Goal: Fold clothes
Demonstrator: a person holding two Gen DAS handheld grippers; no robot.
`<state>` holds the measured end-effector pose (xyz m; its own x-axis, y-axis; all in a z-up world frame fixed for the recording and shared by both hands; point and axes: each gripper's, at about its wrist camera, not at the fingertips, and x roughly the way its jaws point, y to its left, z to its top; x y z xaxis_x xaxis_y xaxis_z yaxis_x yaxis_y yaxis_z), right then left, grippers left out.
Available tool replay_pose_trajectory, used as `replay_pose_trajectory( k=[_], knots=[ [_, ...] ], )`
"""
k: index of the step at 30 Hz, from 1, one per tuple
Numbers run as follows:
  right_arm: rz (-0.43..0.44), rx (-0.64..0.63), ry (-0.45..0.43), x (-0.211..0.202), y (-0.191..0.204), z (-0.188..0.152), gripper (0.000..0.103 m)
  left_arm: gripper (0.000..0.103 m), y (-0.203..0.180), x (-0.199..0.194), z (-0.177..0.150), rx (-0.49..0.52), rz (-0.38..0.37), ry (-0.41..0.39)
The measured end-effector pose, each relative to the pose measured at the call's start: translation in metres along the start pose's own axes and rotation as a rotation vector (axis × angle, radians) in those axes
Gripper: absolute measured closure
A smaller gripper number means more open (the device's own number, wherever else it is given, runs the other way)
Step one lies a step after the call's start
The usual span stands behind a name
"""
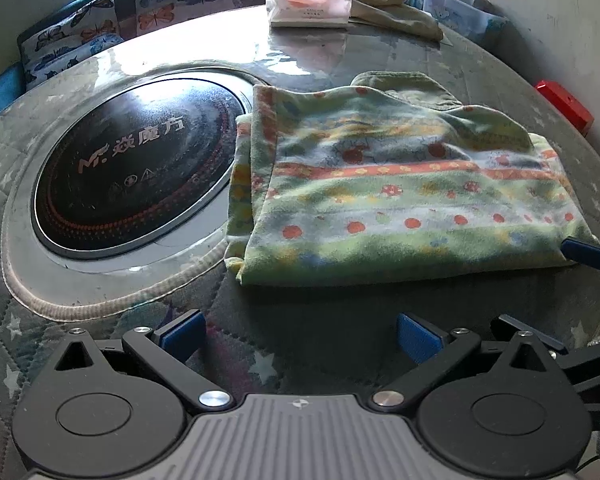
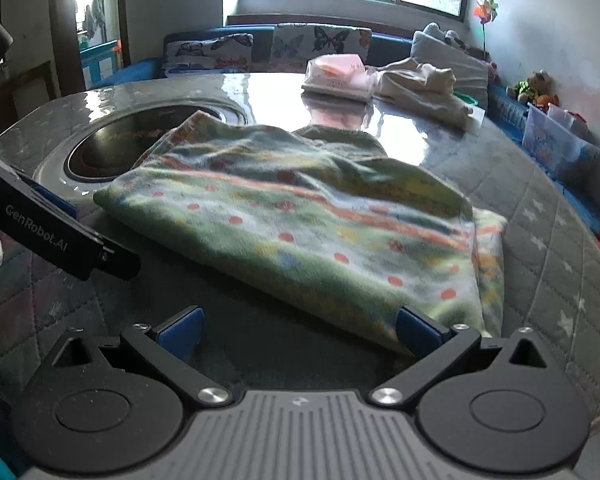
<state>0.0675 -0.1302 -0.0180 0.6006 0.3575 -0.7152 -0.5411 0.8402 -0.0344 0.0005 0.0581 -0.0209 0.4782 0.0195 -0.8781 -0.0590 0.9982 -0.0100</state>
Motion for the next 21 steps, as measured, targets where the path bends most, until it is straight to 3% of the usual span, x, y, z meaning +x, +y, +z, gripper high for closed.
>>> replay_pose_trajectory(
  k=[21],
  knots=[
    [0.007,0.023,0.023,0.0005,-0.0018,-0.0036,0.0,0.0,-0.0031,0.0014,-0.0003,0.001,0.023,0.001]
  ],
)
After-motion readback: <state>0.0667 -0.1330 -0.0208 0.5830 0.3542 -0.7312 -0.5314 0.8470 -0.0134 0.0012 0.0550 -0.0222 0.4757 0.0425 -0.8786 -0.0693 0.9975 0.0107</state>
